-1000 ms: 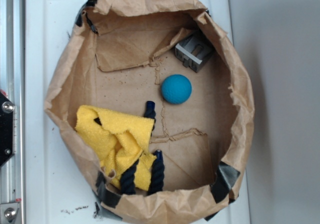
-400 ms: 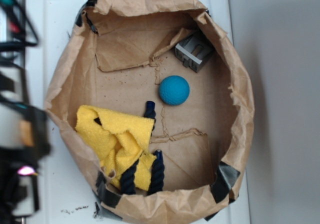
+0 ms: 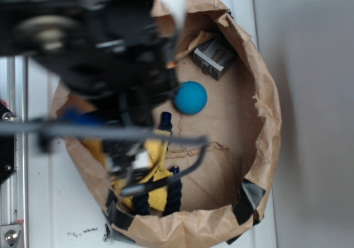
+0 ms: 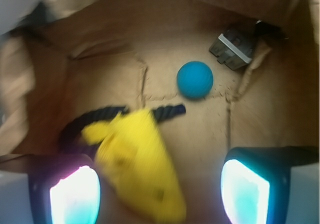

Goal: Grab the blue ball.

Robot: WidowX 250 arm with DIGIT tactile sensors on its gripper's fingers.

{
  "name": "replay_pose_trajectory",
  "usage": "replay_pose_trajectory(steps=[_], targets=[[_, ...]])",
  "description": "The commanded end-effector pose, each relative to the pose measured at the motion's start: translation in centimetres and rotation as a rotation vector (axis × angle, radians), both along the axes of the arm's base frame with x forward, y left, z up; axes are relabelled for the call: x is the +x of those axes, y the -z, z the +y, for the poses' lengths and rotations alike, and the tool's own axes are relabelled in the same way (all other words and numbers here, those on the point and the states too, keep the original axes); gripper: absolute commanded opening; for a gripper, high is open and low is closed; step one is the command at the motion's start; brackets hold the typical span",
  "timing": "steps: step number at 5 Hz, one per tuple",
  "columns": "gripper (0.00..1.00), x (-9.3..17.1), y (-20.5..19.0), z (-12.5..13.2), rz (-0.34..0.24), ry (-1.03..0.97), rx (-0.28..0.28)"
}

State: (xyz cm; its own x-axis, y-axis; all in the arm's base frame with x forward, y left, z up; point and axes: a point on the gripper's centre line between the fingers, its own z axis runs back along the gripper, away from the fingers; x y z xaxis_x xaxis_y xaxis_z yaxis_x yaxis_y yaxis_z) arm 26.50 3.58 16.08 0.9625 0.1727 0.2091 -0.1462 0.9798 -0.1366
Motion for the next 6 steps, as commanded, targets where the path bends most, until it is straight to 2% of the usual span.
replay_pose_trajectory(steps=[1,3,4,5,6], targets=[[1.00,5.3,3.0,2.1,-0.067,0.003,0.051],[1.00,6.9,7.1,1.7,-0.059,-0.010,0.060],[1.00,6.6,8.8,2.0,-0.046,0.017,0.097],[1.00,6.3,9.7,2.1,-0.044,0.017,0.104],[0.00,6.5,8.8,2.0,-0.116,-0.042,0.074]])
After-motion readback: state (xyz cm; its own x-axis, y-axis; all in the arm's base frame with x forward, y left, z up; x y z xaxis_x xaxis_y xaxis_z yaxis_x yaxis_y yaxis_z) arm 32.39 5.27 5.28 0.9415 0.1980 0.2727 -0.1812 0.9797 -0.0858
